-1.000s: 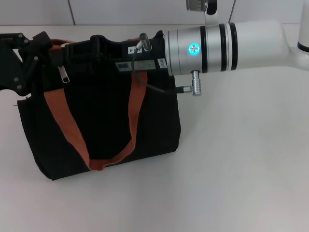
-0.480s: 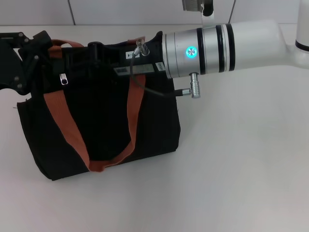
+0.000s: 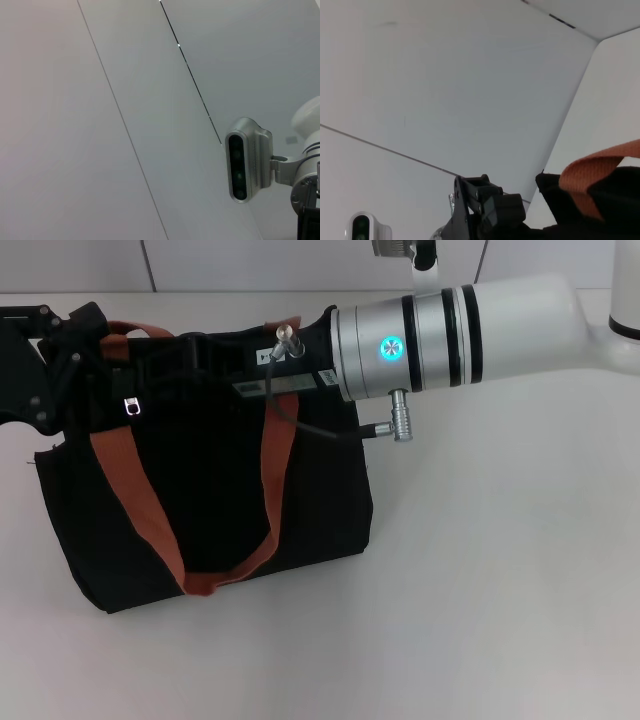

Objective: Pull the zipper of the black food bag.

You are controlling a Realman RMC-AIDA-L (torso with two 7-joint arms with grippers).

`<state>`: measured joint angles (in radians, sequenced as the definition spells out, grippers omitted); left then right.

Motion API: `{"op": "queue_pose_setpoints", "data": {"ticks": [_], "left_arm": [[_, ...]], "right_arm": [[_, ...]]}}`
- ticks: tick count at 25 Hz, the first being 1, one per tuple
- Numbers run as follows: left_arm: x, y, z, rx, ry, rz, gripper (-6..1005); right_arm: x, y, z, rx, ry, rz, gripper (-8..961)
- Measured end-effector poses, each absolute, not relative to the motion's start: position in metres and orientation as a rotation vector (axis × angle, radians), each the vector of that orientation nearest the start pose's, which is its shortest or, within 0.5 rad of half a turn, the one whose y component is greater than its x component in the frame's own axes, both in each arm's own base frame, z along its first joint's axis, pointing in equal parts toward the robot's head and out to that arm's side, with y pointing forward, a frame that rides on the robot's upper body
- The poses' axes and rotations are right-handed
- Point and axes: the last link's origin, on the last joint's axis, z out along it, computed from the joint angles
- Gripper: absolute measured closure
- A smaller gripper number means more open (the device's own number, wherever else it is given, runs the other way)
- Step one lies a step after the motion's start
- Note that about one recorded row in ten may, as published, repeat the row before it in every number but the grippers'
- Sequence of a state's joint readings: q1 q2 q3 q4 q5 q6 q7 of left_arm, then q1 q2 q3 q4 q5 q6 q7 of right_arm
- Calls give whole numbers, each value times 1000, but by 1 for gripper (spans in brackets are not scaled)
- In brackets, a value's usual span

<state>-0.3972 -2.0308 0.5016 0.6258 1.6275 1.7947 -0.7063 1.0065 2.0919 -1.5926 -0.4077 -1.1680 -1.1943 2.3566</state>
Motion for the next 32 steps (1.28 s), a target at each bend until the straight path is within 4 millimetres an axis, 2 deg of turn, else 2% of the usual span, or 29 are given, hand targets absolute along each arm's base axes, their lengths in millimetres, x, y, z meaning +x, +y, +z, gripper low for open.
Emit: {"op": "queue_pose_setpoints", "data": {"ticks": [7, 13, 32], "left_arm": [[-276, 300, 77, -2228, 185, -940, 991], [-276, 300, 76, -2228, 185, -941, 990], [-275, 299, 73, -2223, 189, -950, 988]], "right_arm": [[62, 377, -106, -2785, 1792, 817, 785], [63, 377, -107, -2787, 1783, 806, 780], [56, 378, -106, -2866, 1583, 801, 927]]}}
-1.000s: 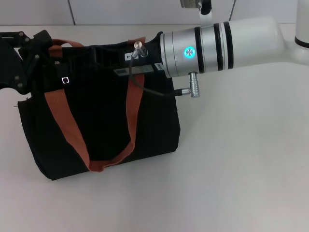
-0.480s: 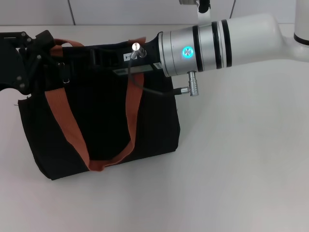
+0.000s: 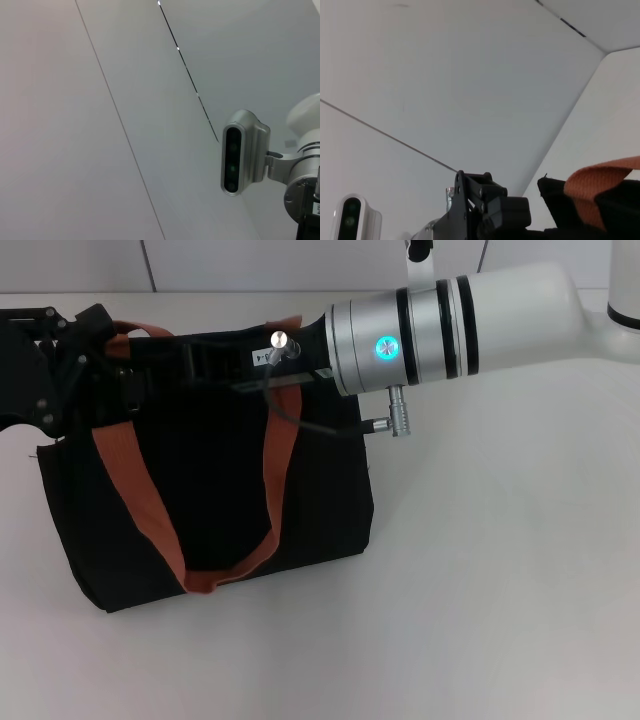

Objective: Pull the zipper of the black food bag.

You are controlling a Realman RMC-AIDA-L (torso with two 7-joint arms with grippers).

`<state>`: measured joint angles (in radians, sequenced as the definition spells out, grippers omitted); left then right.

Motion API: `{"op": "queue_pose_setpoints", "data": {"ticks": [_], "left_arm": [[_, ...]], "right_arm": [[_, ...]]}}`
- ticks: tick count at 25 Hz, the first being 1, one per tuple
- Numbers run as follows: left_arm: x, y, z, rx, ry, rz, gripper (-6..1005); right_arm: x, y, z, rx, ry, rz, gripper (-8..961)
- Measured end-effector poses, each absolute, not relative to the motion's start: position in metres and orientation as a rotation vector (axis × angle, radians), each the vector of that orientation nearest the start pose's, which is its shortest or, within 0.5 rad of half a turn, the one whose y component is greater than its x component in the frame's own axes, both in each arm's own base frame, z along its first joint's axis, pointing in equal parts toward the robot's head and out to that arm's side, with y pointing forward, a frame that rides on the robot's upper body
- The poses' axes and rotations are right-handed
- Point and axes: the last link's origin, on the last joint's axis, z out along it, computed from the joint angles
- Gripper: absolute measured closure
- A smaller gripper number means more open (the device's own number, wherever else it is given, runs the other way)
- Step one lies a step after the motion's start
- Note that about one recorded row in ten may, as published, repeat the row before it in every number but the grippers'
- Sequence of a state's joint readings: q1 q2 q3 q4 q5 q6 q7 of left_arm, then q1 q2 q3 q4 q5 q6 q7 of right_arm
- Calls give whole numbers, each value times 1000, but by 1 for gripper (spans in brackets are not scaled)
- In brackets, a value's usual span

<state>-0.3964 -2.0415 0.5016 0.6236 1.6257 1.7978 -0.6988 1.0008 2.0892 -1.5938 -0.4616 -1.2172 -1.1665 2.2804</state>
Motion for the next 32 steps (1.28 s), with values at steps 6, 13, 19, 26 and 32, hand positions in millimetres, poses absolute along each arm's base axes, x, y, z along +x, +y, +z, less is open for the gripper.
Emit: {"op": "queue_pose_setpoints", "data": {"ticks": [6, 13, 19, 26, 32], "left_arm": [[-275, 299, 73, -2220, 186, -950, 987], [-277, 299, 76, -2199, 174, -948, 987], [-282, 299, 80, -2182, 148, -946, 986], [-287, 300, 83, -2162, 125, -933, 985], [-289, 301, 83, -2150, 113, -920, 985]], "right_arm": [[54, 378, -106, -2888, 1540, 778, 954], [55, 380, -106, -2882, 1497, 753, 955], [56, 383, -104, -2868, 1462, 736, 954], [61, 386, -101, -2847, 1456, 724, 954], [64, 388, -94, -2821, 1426, 721, 955]]}}
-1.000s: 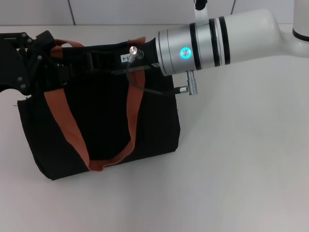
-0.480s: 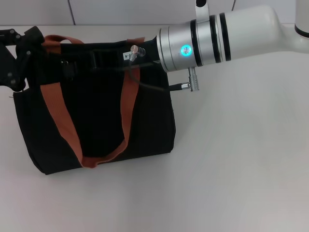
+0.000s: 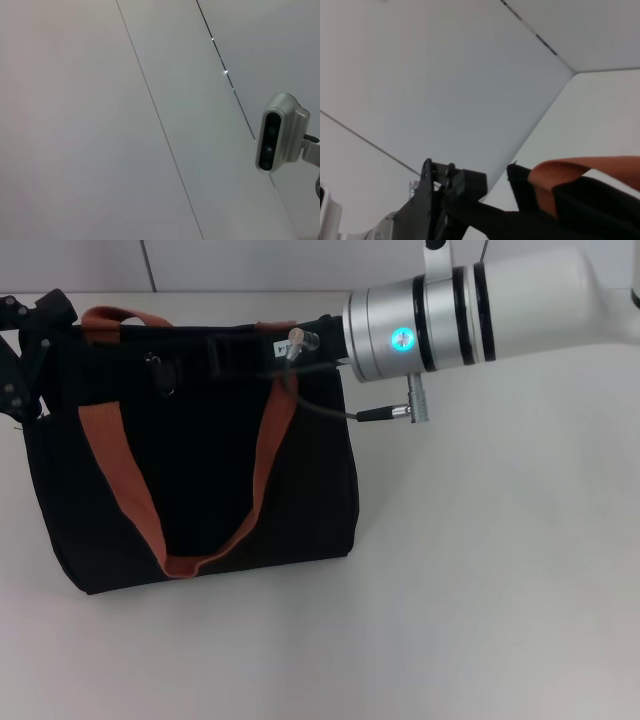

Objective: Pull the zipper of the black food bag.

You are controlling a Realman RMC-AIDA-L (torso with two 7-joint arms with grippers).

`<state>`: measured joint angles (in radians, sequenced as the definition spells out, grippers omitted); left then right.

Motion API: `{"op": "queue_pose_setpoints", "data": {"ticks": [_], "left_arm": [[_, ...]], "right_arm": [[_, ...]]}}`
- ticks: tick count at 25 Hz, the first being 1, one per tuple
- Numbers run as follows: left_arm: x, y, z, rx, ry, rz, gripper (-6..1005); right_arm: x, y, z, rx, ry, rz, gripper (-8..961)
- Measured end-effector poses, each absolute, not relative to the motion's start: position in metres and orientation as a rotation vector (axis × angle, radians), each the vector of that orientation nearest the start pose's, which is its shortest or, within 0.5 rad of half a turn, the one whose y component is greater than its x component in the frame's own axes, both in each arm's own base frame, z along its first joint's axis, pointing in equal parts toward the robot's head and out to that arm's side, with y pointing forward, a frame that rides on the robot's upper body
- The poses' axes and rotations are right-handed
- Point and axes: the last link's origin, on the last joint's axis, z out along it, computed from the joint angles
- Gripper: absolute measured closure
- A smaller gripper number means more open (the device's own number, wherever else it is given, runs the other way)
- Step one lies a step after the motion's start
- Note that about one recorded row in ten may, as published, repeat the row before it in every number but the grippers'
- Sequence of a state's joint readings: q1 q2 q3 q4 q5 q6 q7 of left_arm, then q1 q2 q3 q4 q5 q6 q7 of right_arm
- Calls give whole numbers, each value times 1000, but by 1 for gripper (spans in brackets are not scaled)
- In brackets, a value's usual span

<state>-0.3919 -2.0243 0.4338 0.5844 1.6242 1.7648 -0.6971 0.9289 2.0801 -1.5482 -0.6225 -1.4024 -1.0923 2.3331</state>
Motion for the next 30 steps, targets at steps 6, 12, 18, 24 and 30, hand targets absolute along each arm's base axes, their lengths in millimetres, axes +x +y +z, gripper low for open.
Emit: {"op": "queue_pose_setpoints", "data": {"ticks": [6, 12, 18, 24, 30], "left_arm": [[-289, 302, 84, -2149, 110, -913, 984], [-291, 304, 83, -2145, 100, -902, 984], [-290, 305, 83, -2145, 99, -902, 983], [-290, 305, 83, -2145, 101, -902, 982], [-290, 305, 83, -2145, 102, -901, 982]], "right_arm": [[62, 391, -86, -2810, 1389, 718, 955], [68, 393, -83, -2785, 1395, 713, 954], [72, 393, -70, -2752, 1367, 746, 954], [79, 392, -63, -2726, 1376, 748, 954], [94, 393, -49, -2674, 1379, 747, 954]]}}
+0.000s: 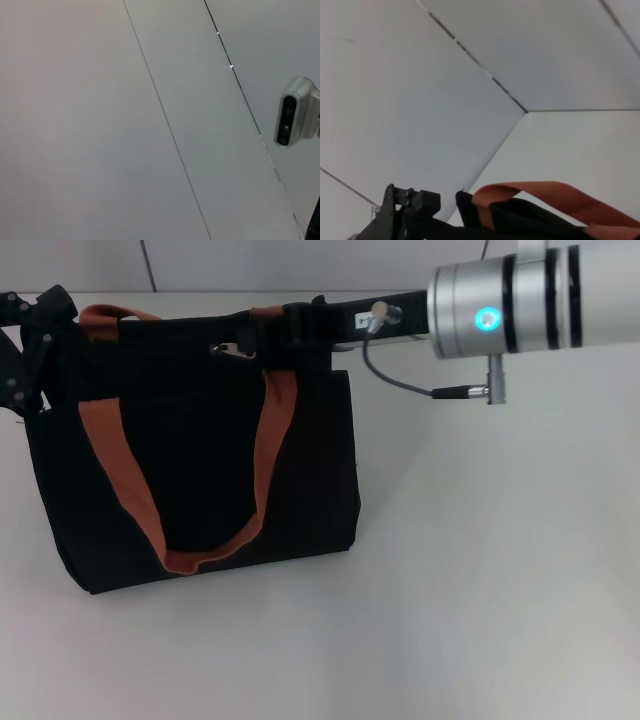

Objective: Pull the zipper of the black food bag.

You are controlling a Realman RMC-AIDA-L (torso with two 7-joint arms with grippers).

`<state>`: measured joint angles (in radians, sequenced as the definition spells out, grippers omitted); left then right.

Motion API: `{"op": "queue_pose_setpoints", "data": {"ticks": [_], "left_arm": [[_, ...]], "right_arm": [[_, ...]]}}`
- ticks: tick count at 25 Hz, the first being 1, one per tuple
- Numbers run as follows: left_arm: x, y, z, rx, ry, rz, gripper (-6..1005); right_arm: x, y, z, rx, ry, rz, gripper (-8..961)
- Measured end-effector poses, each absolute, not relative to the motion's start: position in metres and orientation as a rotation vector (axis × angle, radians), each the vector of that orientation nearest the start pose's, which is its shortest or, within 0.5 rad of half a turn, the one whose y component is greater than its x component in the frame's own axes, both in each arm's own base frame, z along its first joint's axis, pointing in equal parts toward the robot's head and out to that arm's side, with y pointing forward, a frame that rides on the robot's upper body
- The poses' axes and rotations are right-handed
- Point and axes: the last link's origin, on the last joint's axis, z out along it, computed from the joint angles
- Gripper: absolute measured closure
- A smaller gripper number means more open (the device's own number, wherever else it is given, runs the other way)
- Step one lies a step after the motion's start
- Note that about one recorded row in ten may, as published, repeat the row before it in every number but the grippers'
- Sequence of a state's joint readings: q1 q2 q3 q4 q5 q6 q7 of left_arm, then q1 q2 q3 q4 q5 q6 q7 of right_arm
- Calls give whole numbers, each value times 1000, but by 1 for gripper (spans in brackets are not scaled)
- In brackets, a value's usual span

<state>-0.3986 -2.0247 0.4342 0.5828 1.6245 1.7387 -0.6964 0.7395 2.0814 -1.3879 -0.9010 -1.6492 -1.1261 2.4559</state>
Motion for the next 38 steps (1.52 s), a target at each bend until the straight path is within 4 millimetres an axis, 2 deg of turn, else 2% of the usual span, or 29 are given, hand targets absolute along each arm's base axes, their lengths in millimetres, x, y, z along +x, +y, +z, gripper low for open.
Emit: {"op": "queue_pose_setpoints", "data": {"ticks": [11, 16, 17, 18, 19, 20, 21, 24, 27, 31, 32, 33, 35, 36, 37, 38], "left_arm": [[-291, 308, 85, -2131, 92, -887, 981], [-290, 309, 83, -2129, 87, -890, 980], [-290, 309, 83, -2129, 87, -891, 980], [-289, 309, 80, -2128, 82, -898, 980], [-288, 308, 78, -2128, 79, -902, 980], [-288, 308, 77, -2127, 77, -903, 980], [-288, 308, 76, -2127, 74, -905, 980], [-288, 308, 74, -2121, 63, -907, 979], [-290, 308, 74, -2111, 26, -919, 979], [-291, 307, 75, -2113, -12, -935, 979], [-291, 307, 75, -2113, -12, -935, 979], [-292, 307, 75, -2114, -41, -945, 979], [-292, 307, 75, -2114, -50, -948, 978], [-293, 307, 76, -2119, -78, -959, 978], [-293, 307, 76, -2119, -78, -959, 978], [-295, 307, 78, -2127, -107, -967, 978]], "right_arm": [[129, 388, -15, -2558, 1397, 807, 953], [133, 384, -5, -2573, 1334, 1016, 941], [135, 383, -3, -2578, 1304, 1072, 937], [140, 378, 6, -2574, 1216, 1220, 933], [145, 375, 11, -2568, 1154, 1294, 929], [145, 375, 11, -2568, 1154, 1294, 925], [154, 367, 17, -2559, 1041, 1404, 921], [167, 355, 19, -2565, 856, 1459, 909], [178, 338, 15, -2607, 644, 1440, 805], [195, 303, 9, -2643, 296, 1458, 668], [195, 303, 9, -2643, 296, 1458, 634], [204, 286, 4, -2681, 180, 1451, 601], [208, 280, 1, -2707, 158, 1432, 533], [218, 269, -8, -2768, 142, 1370, 499], [218, 269, -8, -2768, 142, 1370, 456], [226, 262, -17, -2801, 155, 1310, 412]]}}
